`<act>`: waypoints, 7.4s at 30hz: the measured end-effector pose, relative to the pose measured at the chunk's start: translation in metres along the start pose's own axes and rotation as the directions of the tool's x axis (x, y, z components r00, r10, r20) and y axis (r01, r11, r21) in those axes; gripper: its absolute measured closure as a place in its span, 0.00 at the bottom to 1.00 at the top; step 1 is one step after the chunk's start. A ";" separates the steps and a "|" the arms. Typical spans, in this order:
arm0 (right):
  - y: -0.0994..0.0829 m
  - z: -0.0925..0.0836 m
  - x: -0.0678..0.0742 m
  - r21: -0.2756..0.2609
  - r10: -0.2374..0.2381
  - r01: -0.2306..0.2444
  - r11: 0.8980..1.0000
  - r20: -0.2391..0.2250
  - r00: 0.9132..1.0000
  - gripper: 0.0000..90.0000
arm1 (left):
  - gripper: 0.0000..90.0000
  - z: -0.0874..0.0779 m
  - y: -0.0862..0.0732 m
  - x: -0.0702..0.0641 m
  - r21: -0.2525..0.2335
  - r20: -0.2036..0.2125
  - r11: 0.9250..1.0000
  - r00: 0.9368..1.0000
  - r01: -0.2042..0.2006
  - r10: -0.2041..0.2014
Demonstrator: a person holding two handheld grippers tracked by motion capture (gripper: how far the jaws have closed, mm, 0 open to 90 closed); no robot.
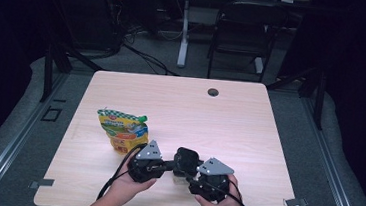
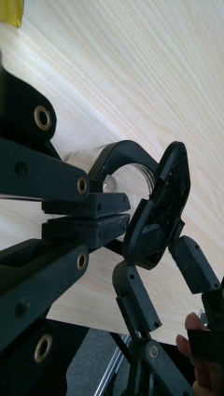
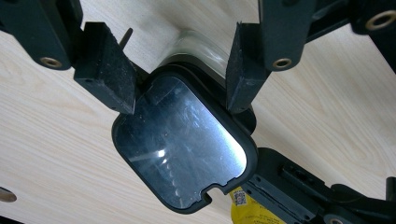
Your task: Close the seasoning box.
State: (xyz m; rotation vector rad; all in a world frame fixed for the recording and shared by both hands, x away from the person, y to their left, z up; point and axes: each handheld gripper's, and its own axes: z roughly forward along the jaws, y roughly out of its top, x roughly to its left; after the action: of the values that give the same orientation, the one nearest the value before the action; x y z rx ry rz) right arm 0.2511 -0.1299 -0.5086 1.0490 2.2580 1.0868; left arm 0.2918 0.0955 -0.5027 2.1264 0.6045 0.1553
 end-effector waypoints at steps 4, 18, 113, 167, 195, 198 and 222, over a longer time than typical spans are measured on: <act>0.000 -0.001 0.000 0.003 -0.008 0.008 1.000 0.003 1.000 0.49 | 0.98 0.002 -0.001 0.000 0.012 -0.001 1.000 1.000 -0.005 0.005; 0.000 -0.003 -0.001 -0.017 -0.001 0.002 1.000 0.005 1.000 0.51 | 0.97 0.009 -0.005 0.000 0.032 0.006 0.999 1.000 -0.010 0.009; 0.014 0.017 -0.049 -0.090 0.121 -0.129 0.988 -0.098 0.988 0.93 | 0.78 -0.023 -0.033 0.014 0.044 -0.119 0.997 0.991 0.066 -0.061; 0.023 0.034 -0.074 -0.114 0.187 -0.191 0.975 -0.049 0.981 0.91 | 0.77 -0.046 -0.046 0.023 0.012 -0.192 0.992 0.974 0.127 -0.123; 0.008 0.010 -0.070 -0.050 0.209 -0.211 0.976 -0.031 0.977 0.68 | 0.69 -0.080 -0.036 0.054 -0.040 -0.194 0.982 0.963 0.183 -0.188; 0.007 0.009 -0.072 -0.048 0.219 -0.220 0.974 -0.026 0.975 0.66 | 0.69 -0.089 -0.036 0.061 -0.047 -0.203 0.980 0.959 0.192 -0.198; 0.008 0.003 -0.068 -0.069 0.186 -0.187 0.980 -0.022 0.982 0.65 | 0.69 -0.147 -0.050 0.094 -0.117 -0.310 0.955 0.904 0.272 -0.296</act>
State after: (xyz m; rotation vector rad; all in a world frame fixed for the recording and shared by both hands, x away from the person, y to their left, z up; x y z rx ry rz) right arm 0.2993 -0.1780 -0.5004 1.2463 2.1491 1.2451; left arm 0.3073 0.2726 -0.4653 1.9309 1.0806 0.3625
